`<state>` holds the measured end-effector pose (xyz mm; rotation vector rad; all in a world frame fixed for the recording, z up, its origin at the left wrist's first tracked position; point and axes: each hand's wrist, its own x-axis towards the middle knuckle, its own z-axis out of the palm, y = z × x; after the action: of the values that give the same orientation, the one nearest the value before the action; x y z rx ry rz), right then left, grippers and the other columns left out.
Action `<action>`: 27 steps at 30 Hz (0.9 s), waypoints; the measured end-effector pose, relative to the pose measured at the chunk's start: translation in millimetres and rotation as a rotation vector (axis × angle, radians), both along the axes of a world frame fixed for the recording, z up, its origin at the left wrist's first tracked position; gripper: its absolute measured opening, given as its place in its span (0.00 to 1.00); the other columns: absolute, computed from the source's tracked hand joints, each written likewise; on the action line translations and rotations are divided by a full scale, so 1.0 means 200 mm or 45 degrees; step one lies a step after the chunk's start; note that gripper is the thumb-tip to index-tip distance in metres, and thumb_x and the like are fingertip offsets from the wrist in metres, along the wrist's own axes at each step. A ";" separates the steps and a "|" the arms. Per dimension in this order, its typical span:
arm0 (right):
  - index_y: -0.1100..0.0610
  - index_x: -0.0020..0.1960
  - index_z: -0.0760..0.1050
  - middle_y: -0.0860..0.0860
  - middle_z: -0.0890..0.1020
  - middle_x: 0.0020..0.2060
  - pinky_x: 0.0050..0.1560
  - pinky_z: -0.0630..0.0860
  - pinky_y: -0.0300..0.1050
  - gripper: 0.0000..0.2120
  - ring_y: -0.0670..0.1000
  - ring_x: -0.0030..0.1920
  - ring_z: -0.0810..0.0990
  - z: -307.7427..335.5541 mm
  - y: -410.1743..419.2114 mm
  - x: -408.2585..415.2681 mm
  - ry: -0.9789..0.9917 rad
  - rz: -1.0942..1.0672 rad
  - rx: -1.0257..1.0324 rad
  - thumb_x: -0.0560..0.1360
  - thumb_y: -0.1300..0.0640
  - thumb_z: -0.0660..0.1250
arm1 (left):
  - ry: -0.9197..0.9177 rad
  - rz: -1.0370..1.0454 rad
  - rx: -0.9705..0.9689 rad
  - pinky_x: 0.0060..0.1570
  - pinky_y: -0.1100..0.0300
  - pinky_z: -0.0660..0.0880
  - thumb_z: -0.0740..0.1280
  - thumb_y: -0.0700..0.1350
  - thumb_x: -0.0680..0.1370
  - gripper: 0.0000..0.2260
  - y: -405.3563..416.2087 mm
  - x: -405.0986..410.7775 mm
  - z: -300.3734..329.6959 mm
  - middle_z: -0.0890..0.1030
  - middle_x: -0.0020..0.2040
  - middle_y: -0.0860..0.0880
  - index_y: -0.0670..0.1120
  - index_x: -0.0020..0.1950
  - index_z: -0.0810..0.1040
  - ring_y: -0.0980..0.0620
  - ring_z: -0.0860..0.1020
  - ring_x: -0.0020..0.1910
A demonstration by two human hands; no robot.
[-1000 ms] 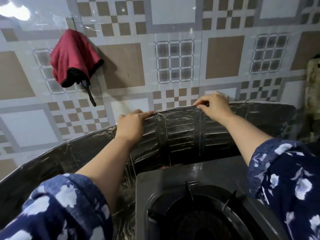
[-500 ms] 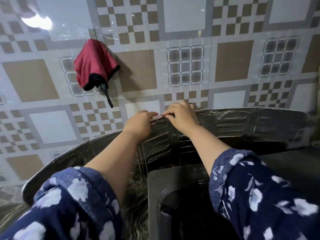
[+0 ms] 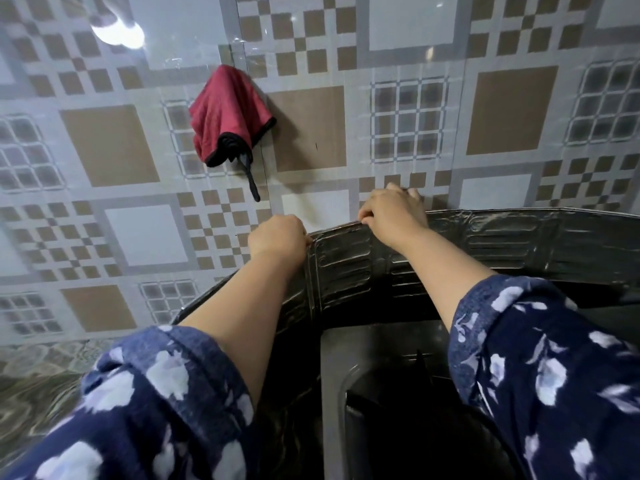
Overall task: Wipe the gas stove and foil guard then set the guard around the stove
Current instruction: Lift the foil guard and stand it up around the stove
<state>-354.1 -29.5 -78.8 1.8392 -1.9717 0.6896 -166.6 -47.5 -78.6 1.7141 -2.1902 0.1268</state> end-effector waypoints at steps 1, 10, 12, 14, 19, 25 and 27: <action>0.46 0.51 0.82 0.46 0.81 0.53 0.62 0.64 0.54 0.07 0.51 0.58 0.72 -0.01 0.00 0.02 -0.013 0.026 -0.012 0.76 0.51 0.67 | 0.031 0.012 0.026 0.39 0.54 0.72 0.64 0.48 0.79 0.10 -0.01 0.00 -0.01 0.83 0.49 0.44 0.45 0.53 0.82 0.43 0.79 0.45; 0.42 0.54 0.81 0.50 0.83 0.54 0.61 0.68 0.49 0.09 0.54 0.57 0.75 -0.13 -0.07 0.17 -0.262 0.178 -0.041 0.75 0.47 0.66 | -0.033 -0.035 0.264 0.46 0.53 0.76 0.64 0.49 0.78 0.12 -0.02 0.09 0.08 0.82 0.50 0.44 0.42 0.52 0.80 0.44 0.79 0.47; 0.41 0.54 0.81 0.51 0.83 0.54 0.60 0.68 0.49 0.09 0.55 0.56 0.76 -0.13 -0.07 0.17 -0.264 0.144 -0.032 0.75 0.46 0.66 | -0.156 -0.013 0.258 0.47 0.52 0.76 0.63 0.47 0.78 0.10 0.00 0.14 0.12 0.81 0.52 0.44 0.43 0.52 0.79 0.45 0.78 0.48; 0.42 0.55 0.81 0.50 0.83 0.55 0.61 0.68 0.51 0.10 0.56 0.57 0.75 -0.13 -0.07 0.18 -0.268 0.132 -0.028 0.76 0.46 0.65 | -0.236 0.003 0.287 0.51 0.52 0.75 0.63 0.50 0.78 0.13 0.02 0.20 0.15 0.81 0.55 0.44 0.44 0.55 0.79 0.45 0.77 0.49; 0.42 0.56 0.81 0.51 0.82 0.57 0.62 0.66 0.52 0.10 0.57 0.61 0.73 -0.12 -0.05 0.20 -0.262 0.107 0.050 0.78 0.48 0.63 | -0.244 -0.050 0.452 0.53 0.55 0.72 0.60 0.54 0.80 0.21 0.11 0.24 0.18 0.80 0.58 0.42 0.39 0.60 0.79 0.44 0.77 0.56; 0.48 0.52 0.82 0.53 0.82 0.55 0.59 0.65 0.50 0.11 0.56 0.60 0.72 -0.06 -0.01 0.14 -0.225 0.116 0.142 0.79 0.52 0.61 | 0.077 -0.144 0.575 0.45 0.54 0.81 0.61 0.52 0.80 0.20 0.14 0.19 0.15 0.83 0.50 0.38 0.36 0.55 0.80 0.42 0.83 0.47; 0.50 0.52 0.83 0.51 0.82 0.53 0.61 0.65 0.52 0.12 0.55 0.60 0.72 -0.03 0.00 0.10 -0.224 0.097 0.159 0.80 0.53 0.61 | 0.103 -0.170 0.551 0.42 0.55 0.80 0.60 0.52 0.81 0.20 0.13 0.15 0.14 0.82 0.45 0.39 0.35 0.52 0.80 0.42 0.84 0.45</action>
<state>-334.2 -29.1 -85.2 1.9965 -2.1071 0.7920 -135.8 -21.3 -49.7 1.7333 -2.3858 -0.4746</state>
